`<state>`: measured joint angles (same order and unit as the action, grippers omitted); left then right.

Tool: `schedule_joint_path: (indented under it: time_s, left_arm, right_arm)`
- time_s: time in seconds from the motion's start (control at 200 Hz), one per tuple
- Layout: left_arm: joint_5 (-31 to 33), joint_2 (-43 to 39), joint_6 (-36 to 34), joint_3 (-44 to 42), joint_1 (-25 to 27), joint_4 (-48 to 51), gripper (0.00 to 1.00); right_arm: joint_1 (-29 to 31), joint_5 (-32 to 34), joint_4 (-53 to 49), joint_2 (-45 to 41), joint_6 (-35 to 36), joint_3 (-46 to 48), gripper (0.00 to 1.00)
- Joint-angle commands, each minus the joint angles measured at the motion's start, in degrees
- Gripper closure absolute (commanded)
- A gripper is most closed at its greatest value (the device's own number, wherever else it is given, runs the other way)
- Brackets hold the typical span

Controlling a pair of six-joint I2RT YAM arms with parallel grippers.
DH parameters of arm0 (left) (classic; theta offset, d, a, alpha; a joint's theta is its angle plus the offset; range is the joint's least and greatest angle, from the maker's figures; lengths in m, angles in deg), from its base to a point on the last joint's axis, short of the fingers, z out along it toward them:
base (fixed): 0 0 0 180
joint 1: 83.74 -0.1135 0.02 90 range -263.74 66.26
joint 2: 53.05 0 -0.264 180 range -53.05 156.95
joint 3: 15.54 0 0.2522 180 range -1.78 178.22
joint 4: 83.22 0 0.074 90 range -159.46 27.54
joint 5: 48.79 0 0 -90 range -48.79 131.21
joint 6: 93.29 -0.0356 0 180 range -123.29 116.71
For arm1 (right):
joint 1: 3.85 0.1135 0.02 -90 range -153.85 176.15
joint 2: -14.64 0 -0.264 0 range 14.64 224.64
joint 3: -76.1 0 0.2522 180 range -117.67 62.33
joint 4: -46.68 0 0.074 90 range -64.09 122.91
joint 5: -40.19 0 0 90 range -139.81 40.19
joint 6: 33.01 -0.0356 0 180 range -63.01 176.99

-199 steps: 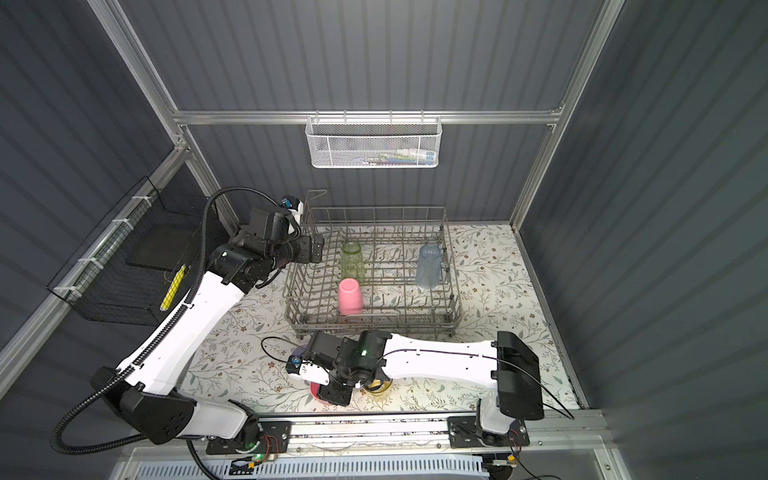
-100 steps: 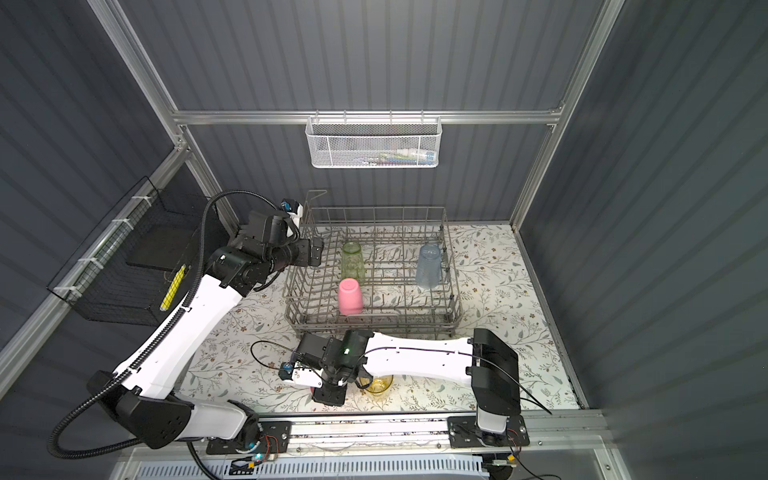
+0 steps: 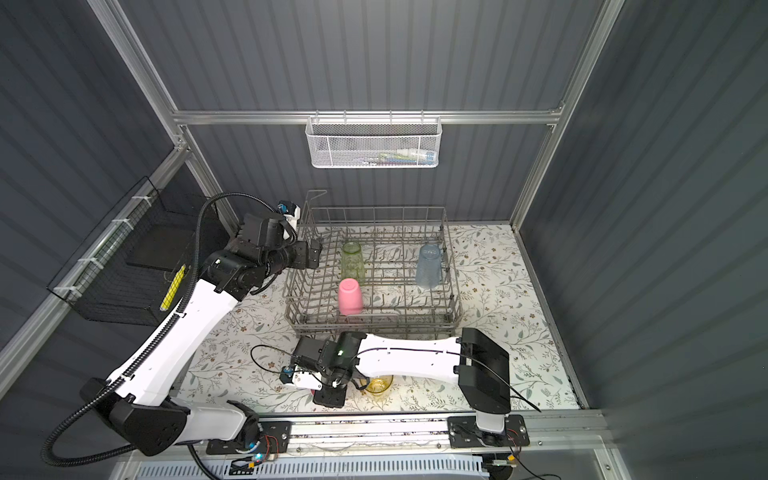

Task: Load the cups into the dish rack
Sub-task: 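Close the right gripper on the dark pink cup's rim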

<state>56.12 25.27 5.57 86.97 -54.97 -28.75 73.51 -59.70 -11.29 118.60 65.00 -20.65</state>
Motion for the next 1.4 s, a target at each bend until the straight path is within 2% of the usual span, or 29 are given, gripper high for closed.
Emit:
schedule_joint_path:
  time_s: [0.0, 0.125, 0.58, 0.861, 1.151, 1.396]
  left_arm:
    - [-0.56, -1.59, 0.10, -0.42, -0.39, 0.16, 0.00]
    - [-0.62, -1.26, 0.02, -0.20, -0.39, 0.07, 0.00]
    - [-0.34, -0.72, -0.16, -0.42, -0.47, -0.02, 0.00]
    - [-0.49, -0.65, -0.07, -0.39, -0.56, -0.02, 0.00]
    - [-0.53, -0.80, 0.04, -0.26, -0.56, -0.02, 0.00]
    - [-0.34, -1.16, 0.01, 0.02, -0.56, 0.16, 0.00]
  right_arm:
    - [0.38, 0.14, -0.70, 1.12, 0.48, -1.48, 0.58]
    - [0.34, 1.70, -0.29, 1.69, 0.50, -1.53, 0.60]
    - [0.29, 1.25, 1.58, 2.28, 1.32, -0.54, 0.77]
    - [0.22, 0.62, 1.58, 1.87, 1.84, 0.05, 0.90]
    - [0.17, 0.92, -0.55, -2.72, 2.36, -0.20, 1.00]
    - [-0.91, 0.67, -3.07, -10.60, 2.49, -1.82, 1.00]
